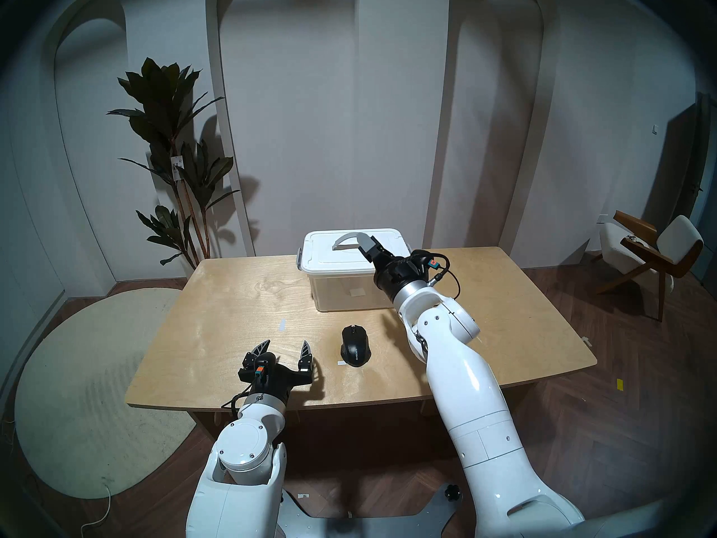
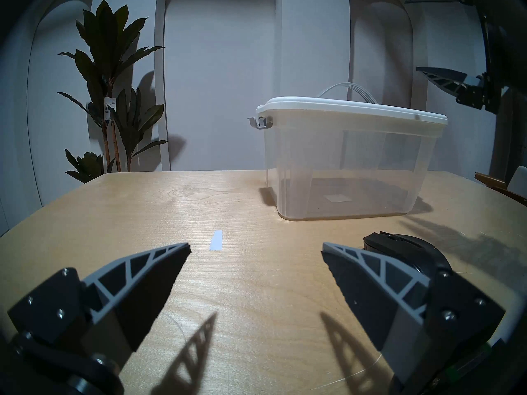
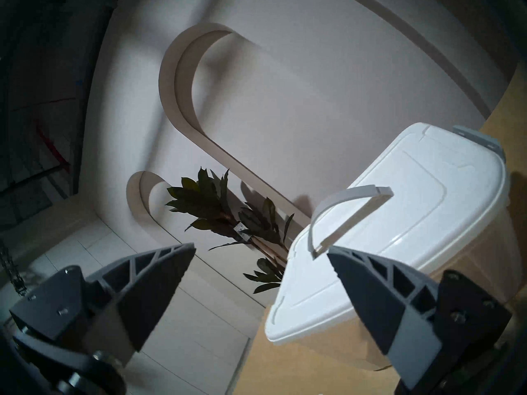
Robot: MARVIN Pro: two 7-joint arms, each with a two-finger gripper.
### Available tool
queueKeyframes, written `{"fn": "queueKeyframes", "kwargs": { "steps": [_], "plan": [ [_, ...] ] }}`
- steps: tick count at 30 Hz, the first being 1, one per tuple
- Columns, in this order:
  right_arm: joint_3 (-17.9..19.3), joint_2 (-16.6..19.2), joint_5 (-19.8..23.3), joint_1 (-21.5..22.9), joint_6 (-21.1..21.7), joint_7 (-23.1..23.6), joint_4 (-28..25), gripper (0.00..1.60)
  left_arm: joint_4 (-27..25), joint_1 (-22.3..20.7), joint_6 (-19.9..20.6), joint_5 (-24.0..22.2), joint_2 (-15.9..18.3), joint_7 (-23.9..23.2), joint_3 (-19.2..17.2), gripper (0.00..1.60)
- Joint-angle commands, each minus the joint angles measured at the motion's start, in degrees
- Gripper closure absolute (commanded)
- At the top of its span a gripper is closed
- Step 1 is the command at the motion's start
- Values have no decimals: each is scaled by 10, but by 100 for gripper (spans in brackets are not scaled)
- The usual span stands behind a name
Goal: Open a storage container and put mouse inside
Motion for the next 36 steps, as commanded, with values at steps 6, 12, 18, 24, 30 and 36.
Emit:
{"fn": "queueKeyframes", "kwargs": {
  "steps": [6,12,18,24,30,36],
  "plan": [
    [28,-59,99,92,20,-21,41,0,-11,-6,-3,0,1,0,0,0],
    [51,-90,140,129,21,-52,86,0,-12,-6,-4,0,1,-1,0,0],
    [66,-113,164,152,15,-88,120,0,-12,-6,-4,0,0,-1,0,0],
    [74,-131,167,179,0,-125,162,0,-14,-5,-4,0,0,-1,0,0],
    [84,-128,163,223,-14,-158,212,0,-15,-5,-4,-1,1,-1,0,0],
    [83,-123,153,244,-29,-172,238,0,-16,-4,-4,-1,1,0,0,0]
  ]
}}
